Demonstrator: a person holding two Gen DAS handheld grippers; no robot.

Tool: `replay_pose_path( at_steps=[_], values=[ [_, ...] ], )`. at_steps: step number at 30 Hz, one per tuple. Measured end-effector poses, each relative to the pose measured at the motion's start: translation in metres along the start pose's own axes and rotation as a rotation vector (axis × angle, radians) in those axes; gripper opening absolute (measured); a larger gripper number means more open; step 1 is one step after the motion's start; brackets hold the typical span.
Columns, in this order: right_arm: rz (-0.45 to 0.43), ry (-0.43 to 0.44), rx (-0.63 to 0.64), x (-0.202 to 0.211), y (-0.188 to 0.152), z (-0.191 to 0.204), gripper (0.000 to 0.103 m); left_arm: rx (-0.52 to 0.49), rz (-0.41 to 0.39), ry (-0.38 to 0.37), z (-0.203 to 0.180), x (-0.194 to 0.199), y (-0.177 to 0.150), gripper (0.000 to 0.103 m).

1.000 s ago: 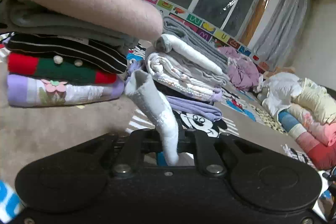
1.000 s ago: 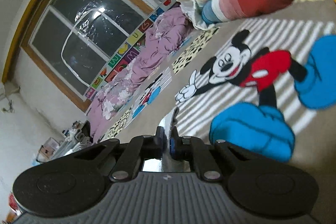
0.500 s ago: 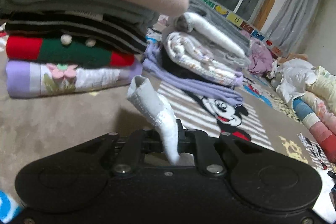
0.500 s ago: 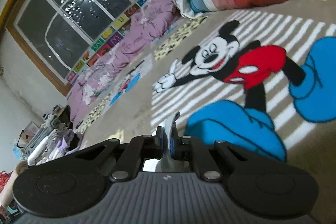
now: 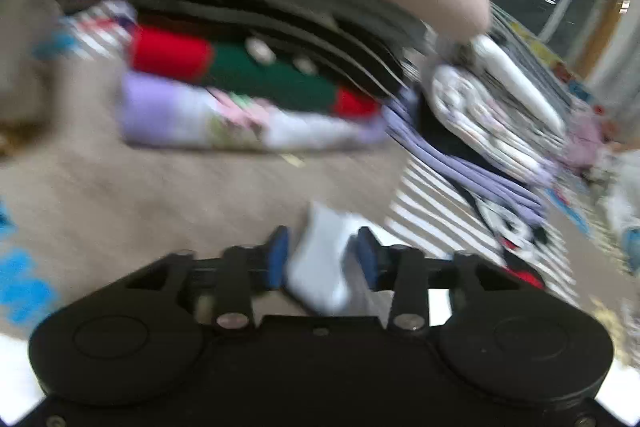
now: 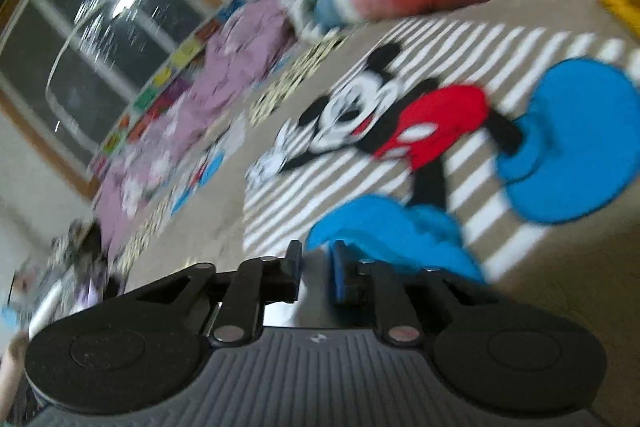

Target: Fold clothes

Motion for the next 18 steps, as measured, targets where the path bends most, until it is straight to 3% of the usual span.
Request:
replay_pose_path(
  at_steps=[3, 5, 7, 8, 13, 16, 18],
  values=[
    [-0.080, -0.030, -0.005, 0.014, 0.006, -0.002, 0.036, -0.120, -0.108, 0.137, -0.010, 0.021, 0.007, 0.041],
    [-0.140, -0.049, 0.062, 0.025, 0.009, 0.007, 0.036, -0.166, -0.138, 0.071, -0.029, 0.030, 0.007, 0.041],
    [-0.181, -0.016, 0.209, 0.035, 0.002, 0.035, 0.036, -0.202, -0.091, -0.094, -0.058, 0.031, -0.002, 0.041],
    [-0.191, 0.014, 0.281, 0.038, -0.003, 0.050, 0.036, -0.234, -0.064, -0.119, -0.067, 0.027, -0.010, 0.041],
    [-0.072, 0.229, 0.691, 0.037, -0.072, 0.140, 0.035, -0.394, 0.073, -0.242, -0.114, 0.008, -0.051, 0.041],
    [0.026, 0.298, 0.897, 0.029, -0.118, 0.177, 0.031, -0.489, 0.156, -0.315, -0.141, -0.003, -0.076, 0.041],
    [0.104, 0.264, 0.965, 0.017, -0.136, 0.180, 0.031, -0.552, 0.211, -0.364, -0.158, -0.009, -0.092, 0.041]
  ],
)
Point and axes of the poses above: each gripper's, at about its wrist camera, not at the fingertips, and x roughly against the way its jaws point, z to its left, y to its top, the point moved 5 cm from there along -x, roughly the way its jaws point, and after that the axes turned 6 degrees about -y, right-handed, at the moved point
